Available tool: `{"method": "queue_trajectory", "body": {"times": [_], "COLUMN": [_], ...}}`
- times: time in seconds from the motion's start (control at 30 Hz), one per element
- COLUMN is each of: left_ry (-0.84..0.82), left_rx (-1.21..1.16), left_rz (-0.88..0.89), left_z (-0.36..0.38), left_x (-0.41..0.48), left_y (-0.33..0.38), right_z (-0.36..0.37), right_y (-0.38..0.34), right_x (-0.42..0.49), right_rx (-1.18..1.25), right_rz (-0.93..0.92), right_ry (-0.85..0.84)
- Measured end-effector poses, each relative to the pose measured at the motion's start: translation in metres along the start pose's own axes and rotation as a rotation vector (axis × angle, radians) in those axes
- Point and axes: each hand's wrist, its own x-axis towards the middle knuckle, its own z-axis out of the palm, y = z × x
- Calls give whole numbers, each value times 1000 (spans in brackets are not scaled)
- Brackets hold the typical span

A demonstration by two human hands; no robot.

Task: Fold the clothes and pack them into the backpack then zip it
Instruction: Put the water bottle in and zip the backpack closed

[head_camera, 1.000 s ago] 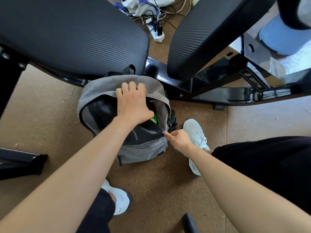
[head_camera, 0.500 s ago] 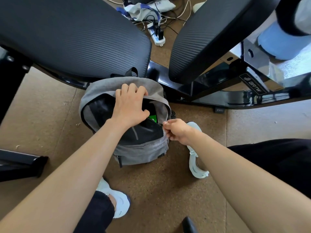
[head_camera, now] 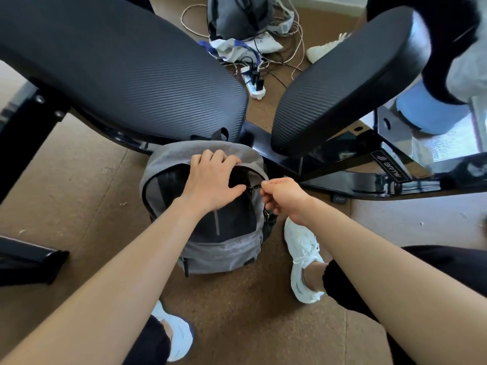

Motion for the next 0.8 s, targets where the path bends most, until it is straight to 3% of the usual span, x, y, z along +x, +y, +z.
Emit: {"method": "queue_trajectory", "body": {"times": [0.2, 0.33, 0.43, 0.5, 0.57, 0.67, 0.8], "left_ry": [51, 46, 53, 122, 243, 364, 364], "left_rx": [-22, -55, -93, -142, -164, -259, -447], "left_rz": [-9, -5, 5, 9, -4, -91, -344], "left_z": [-2, -6, -7, -9, -15, -26, -26], "left_x": [-4, -6, -12, -19, -28, -49, -86], "left_y": [-4, -10, -18, -27, -39, -59, -87], "right_z": [6, 0, -3, 1, 14, 42, 92], "right_y": [-46, -40, -41, -55, -70, -79, -85], "right_x": [-2, -4, -6, -16, -30, -39, -30], "right_rx": [39, -18, -410, -816, -979, -831, -828], "right_rz": [-184, -129, -139, -251, -407, -641, -761], "right_ry": [42, 80, 190, 283, 334, 275, 76]}}
